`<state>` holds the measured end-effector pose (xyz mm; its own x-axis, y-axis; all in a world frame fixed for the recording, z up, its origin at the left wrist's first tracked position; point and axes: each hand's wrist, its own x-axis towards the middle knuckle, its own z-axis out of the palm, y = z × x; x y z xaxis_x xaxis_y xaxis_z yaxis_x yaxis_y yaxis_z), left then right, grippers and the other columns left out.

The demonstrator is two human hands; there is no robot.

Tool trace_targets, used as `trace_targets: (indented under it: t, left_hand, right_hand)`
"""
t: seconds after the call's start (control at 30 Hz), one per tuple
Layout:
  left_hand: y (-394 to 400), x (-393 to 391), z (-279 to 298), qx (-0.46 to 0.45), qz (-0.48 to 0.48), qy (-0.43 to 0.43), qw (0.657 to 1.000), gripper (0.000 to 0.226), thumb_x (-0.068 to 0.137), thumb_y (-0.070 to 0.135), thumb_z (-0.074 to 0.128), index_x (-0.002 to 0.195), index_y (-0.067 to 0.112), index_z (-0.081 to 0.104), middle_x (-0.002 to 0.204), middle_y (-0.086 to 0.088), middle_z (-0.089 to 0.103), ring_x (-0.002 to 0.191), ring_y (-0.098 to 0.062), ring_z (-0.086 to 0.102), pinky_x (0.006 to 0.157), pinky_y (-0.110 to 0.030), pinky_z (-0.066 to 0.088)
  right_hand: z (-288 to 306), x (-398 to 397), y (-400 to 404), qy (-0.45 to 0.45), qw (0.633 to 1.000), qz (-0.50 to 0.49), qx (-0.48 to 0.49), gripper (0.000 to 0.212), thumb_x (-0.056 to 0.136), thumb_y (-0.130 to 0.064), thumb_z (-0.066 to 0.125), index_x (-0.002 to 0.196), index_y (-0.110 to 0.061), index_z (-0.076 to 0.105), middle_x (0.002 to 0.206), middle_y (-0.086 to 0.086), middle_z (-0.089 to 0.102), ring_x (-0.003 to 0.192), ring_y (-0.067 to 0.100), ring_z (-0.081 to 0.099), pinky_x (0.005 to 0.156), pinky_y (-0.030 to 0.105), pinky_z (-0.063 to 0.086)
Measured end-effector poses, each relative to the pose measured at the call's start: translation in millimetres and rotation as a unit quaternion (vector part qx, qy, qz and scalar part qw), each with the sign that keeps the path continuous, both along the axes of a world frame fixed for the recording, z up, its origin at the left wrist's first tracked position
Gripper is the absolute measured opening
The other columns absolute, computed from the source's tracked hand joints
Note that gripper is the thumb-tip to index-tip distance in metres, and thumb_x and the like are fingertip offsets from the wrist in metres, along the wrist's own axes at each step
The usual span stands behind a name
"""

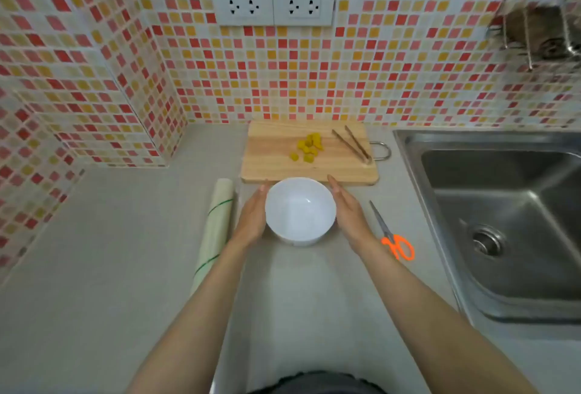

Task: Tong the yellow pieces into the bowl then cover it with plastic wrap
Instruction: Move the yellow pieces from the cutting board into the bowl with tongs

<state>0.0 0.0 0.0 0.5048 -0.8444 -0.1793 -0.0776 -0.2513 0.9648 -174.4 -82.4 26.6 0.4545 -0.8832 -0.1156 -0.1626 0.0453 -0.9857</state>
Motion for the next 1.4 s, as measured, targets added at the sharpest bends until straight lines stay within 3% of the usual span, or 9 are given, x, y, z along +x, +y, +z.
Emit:
trace_targets:
  t: [0.2, 0.37, 0.53, 0.67, 0.8, 1.0, 1.1, 1.3, 1.4]
  left_hand:
    - [-6.2, -19.1, 5.9, -0.042, 0.093, 0.138, 0.985, 0.034, 0.093, 0.051, 0.036, 0.097, 0.038, 0.068, 0.103, 0.013, 0.069, 0.103, -0.014, 0.061, 0.084, -0.028, 0.046]
    - [-10.4, -27.9, 6.3, -0.063, 0.159, 0.143, 0.975, 0.029, 0.097, 0.037, 0.036, 0.107, 0.033, 0.063, 0.108, 0.009, 0.065, 0.099, -0.009, 0.060, 0.077, -0.019, 0.046]
    - [-15.4, -37.3, 7.7, -0.100, 0.245, 0.161, 0.951, 0.034, 0.099, 0.030, 0.033, 0.100, 0.030, 0.066, 0.102, 0.009, 0.066, 0.091, -0.005, 0.061, 0.065, -0.010, 0.049]
    - [-23.4, -36.0, 8.9, -0.102, 0.252, 0.177, 0.946, 0.035, 0.099, 0.030, 0.033, 0.110, 0.020, 0.064, 0.110, 0.000, 0.065, 0.097, -0.013, 0.061, 0.075, -0.022, 0.049]
    - [-30.5, -31.8, 7.5, -0.091, 0.252, 0.179, 0.947, 0.032, 0.099, 0.031, 0.034, 0.108, 0.026, 0.064, 0.108, 0.009, 0.065, 0.094, -0.003, 0.061, 0.065, -0.007, 0.048]
    - [-34.8, -29.6, 2.4, -0.087, 0.252, 0.187, 0.946, 0.037, 0.100, 0.029, 0.032, 0.114, 0.024, 0.065, 0.111, 0.016, 0.065, 0.100, 0.001, 0.060, 0.070, -0.006, 0.049]
    - [-37.8, -31.3, 2.9, -0.089, 0.259, 0.194, 0.942, 0.035, 0.100, 0.029, 0.031, 0.108, 0.029, 0.065, 0.109, 0.019, 0.065, 0.099, 0.002, 0.060, 0.073, -0.010, 0.050]
    - [-42.3, -33.2, 2.5, -0.087, 0.268, 0.204, 0.937, 0.037, 0.099, 0.028, 0.032, 0.116, 0.024, 0.065, 0.117, 0.011, 0.064, 0.108, -0.011, 0.059, 0.082, -0.022, 0.048]
    - [-42.8, -34.5, 4.2, -0.087, 0.265, 0.187, 0.942, 0.037, 0.100, 0.027, 0.030, 0.117, 0.024, 0.063, 0.112, 0.017, 0.063, 0.107, -0.009, 0.059, 0.077, -0.013, 0.049]
  right_hand:
    - [-4.4, 15.2, 7.9, -0.065, 0.994, -0.049, 0.079, 0.039, 0.098, -0.028, 0.038, 0.136, -0.025, 0.046, 0.144, -0.002, 0.047, 0.131, 0.013, 0.043, 0.112, 0.034, 0.033]
    - [-12.7, 18.5, 5.7, -0.062, 0.994, -0.033, 0.090, 0.038, 0.098, -0.031, 0.037, 0.136, -0.030, 0.044, 0.130, -0.017, 0.048, 0.120, 0.003, 0.046, 0.086, 0.009, 0.042]
    - [-13.5, 22.8, -22.4, -0.018, 0.996, -0.027, 0.078, 0.040, 0.098, -0.028, 0.039, 0.136, -0.018, 0.046, 0.139, -0.002, 0.050, 0.125, 0.013, 0.048, 0.107, 0.030, 0.037]
    - [2.6, 34.2, -80.5, 0.105, 0.987, -0.109, -0.051, 0.037, 0.095, -0.016, 0.046, 0.130, -0.005, 0.051, 0.135, 0.016, 0.053, 0.124, 0.028, 0.049, 0.102, 0.027, 0.037]
    - [6.9, 39.4, -141.0, 0.341, 0.908, -0.129, -0.205, 0.043, 0.090, -0.022, 0.053, 0.129, -0.004, 0.047, 0.135, 0.021, 0.044, 0.125, 0.037, 0.040, 0.104, 0.042, 0.034]
    - [-11.2, 35.2, -176.6, 0.489, 0.845, -0.096, -0.195, 0.043, 0.089, -0.029, 0.054, 0.122, -0.002, 0.051, 0.132, 0.022, 0.042, 0.124, 0.038, 0.036, 0.106, 0.042, 0.027]
    - [-14.7, 32.8, -181.4, 0.488, 0.833, -0.117, -0.230, 0.030, 0.090, -0.018, 0.053, 0.116, -0.005, 0.061, 0.124, 0.020, 0.051, 0.119, 0.037, 0.041, 0.105, 0.040, 0.030]
    - [-17.4, 31.6, -166.5, 0.333, 0.910, -0.075, -0.234, 0.033, 0.088, -0.008, 0.053, 0.121, -0.005, 0.059, 0.113, 0.024, 0.054, 0.105, 0.036, 0.051, 0.089, 0.036, 0.042]
    - [-22.5, 34.1, -151.4, 0.298, 0.920, -0.027, -0.252, 0.035, 0.086, -0.004, 0.055, 0.120, -0.004, 0.059, 0.107, 0.022, 0.053, 0.099, 0.033, 0.054, 0.087, 0.030, 0.040]
